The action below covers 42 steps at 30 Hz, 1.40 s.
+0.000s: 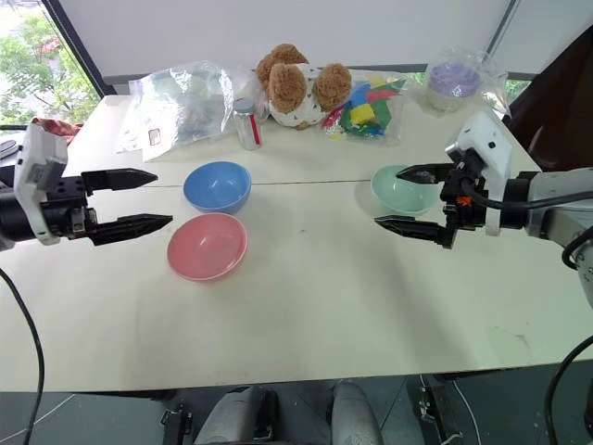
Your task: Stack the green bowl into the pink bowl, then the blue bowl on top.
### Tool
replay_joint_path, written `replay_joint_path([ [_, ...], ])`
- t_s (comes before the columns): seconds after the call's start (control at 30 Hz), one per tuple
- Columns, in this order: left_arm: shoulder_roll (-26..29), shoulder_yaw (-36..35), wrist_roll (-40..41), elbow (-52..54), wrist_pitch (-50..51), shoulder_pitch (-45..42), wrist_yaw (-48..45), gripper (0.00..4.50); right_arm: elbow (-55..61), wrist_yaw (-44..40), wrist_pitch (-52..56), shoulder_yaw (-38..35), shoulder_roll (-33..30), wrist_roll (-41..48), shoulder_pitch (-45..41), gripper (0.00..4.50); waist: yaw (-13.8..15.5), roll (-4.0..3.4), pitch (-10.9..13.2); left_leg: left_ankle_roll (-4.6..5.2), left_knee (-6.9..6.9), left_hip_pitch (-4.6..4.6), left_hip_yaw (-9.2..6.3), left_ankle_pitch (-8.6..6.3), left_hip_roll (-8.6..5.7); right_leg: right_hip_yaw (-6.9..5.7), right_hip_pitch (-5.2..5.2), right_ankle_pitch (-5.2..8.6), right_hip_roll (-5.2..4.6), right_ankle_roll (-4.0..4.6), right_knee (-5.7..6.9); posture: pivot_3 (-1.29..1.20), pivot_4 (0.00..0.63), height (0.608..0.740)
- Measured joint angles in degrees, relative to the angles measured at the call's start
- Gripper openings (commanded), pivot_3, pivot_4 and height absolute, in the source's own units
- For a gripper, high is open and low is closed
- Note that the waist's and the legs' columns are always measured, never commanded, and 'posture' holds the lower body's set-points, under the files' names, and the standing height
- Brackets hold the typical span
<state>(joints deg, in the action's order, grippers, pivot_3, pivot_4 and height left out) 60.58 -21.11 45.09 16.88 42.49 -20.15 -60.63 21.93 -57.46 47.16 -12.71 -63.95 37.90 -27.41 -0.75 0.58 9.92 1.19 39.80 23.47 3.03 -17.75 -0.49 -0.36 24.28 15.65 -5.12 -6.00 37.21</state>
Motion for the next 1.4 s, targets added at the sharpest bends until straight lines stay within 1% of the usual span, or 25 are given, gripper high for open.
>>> replay_joint_path([
  [0.33,-1.36,0.36,-0.46,0.05,-0.99,-0.55,-0.01,4.45,0.15,0.64,-0.01,-0.01,-0.12,0.04,0.04,4.50,0.02,0.00,0.00,0.00,0.00,0.00,0.00,0.00,0.00,0.00,0.00,0.00,0.00,0.00,0.00,0.00,0.150,0.740],
  [0.5,-2.61,2.35,-0.92,0.26,-2.02,-0.03,-0.13,4.45,0.28,0.65,-0.01,-0.62,-0.15,0.02,0.55,4.50,-0.01,0.00,0.00,0.01,0.00,0.00,0.01,0.00,0.00,0.00,0.00,0.00,0.01,0.00,0.00,0.00,0.150,0.740],
  [0.8,-2.64,2.70,-1.98,0.19,-3.90,0.01,-1.44,4.45,0.37,0.94,0.04,-1.01,-0.18,-0.05,0.53,4.50,0.02,0.00,0.00,0.00,0.00,0.00,0.00,0.00,0.00,0.00,0.00,0.00,0.01,0.00,0.00,0.00,0.150,0.740],
  [1.1,-1.89,5.17,-5.26,0.25,-6.84,0.51,-4.80,4.45,0.46,1.35,0.03,0.30,-0.14,-0.08,0.14,4.50,-0.01,0.00,0.00,0.01,0.00,0.00,0.01,0.00,0.00,0.00,0.00,0.00,0.01,0.00,0.00,0.00,0.150,0.740],
  [1.27,-1.05,13.62,-11.86,0.57,-13.35,3.52,-10.16,4.45,0.44,1.31,-0.09,1.94,-0.08,-0.36,-0.71,4.50,-0.01,-0.01,0.00,0.01,0.00,0.00,0.02,0.00,0.00,0.00,0.00,0.00,0.01,0.00,0.00,0.00,0.150,0.740],
  [1.4,-1.13,19.22,-17.83,-2.57,-19.51,3.38,-13.02,4.45,0.46,1.39,-0.10,3.11,0.17,-0.57,-1.44,4.50,-0.01,-0.01,0.00,0.05,0.00,0.00,0.02,-0.03,0.00,0.00,0.02,0.00,0.01,0.00,0.00,0.00,0.150,0.740],
])
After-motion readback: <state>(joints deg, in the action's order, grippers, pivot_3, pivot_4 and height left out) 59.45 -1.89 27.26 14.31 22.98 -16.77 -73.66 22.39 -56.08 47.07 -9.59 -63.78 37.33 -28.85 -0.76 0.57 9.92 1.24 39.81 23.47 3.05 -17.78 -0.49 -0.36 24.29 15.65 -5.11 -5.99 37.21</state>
